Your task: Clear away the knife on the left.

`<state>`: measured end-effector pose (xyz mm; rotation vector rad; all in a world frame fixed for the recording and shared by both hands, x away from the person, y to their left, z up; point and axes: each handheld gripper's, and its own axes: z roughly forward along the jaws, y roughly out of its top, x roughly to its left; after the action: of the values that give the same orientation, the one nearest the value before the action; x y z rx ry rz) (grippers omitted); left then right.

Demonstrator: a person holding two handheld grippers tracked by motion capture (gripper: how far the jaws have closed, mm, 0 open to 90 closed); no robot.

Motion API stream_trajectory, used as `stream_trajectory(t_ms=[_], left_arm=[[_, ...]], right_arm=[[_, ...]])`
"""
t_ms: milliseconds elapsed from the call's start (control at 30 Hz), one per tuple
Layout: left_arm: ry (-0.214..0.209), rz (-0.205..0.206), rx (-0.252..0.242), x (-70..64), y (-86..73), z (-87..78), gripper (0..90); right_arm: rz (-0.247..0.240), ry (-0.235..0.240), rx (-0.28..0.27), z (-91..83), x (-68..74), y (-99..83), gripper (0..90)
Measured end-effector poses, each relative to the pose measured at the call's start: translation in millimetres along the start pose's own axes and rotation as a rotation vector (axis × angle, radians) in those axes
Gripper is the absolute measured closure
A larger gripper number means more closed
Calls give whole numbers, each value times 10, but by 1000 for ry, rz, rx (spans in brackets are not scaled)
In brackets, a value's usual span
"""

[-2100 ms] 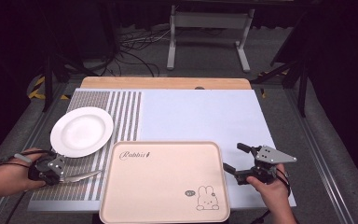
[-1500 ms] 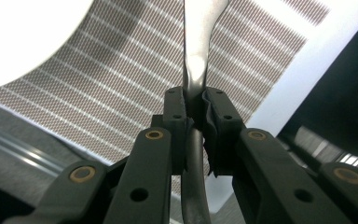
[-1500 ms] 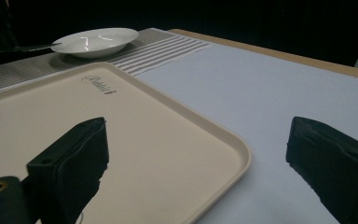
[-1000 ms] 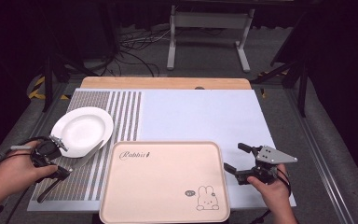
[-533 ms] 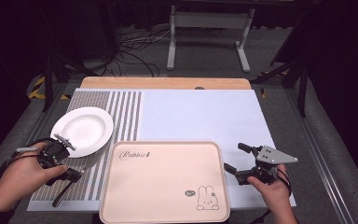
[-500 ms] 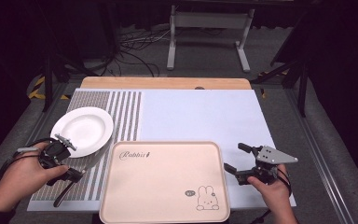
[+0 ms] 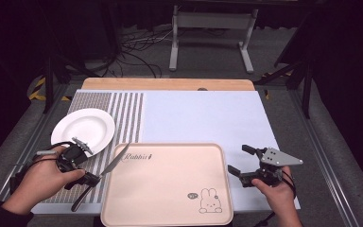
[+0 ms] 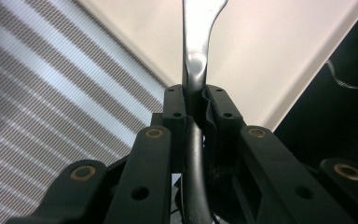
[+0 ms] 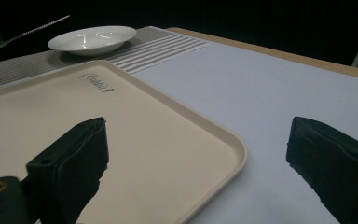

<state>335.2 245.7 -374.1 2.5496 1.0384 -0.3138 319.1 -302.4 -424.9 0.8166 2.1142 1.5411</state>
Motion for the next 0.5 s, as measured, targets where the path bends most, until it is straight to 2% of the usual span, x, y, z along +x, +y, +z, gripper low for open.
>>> stream_trajectory(t_ms=[500], left_arm=[[-45, 47, -3, -165, 189, 186, 801]], right_arm=[[4, 0, -5, -10, -5, 1, 64]])
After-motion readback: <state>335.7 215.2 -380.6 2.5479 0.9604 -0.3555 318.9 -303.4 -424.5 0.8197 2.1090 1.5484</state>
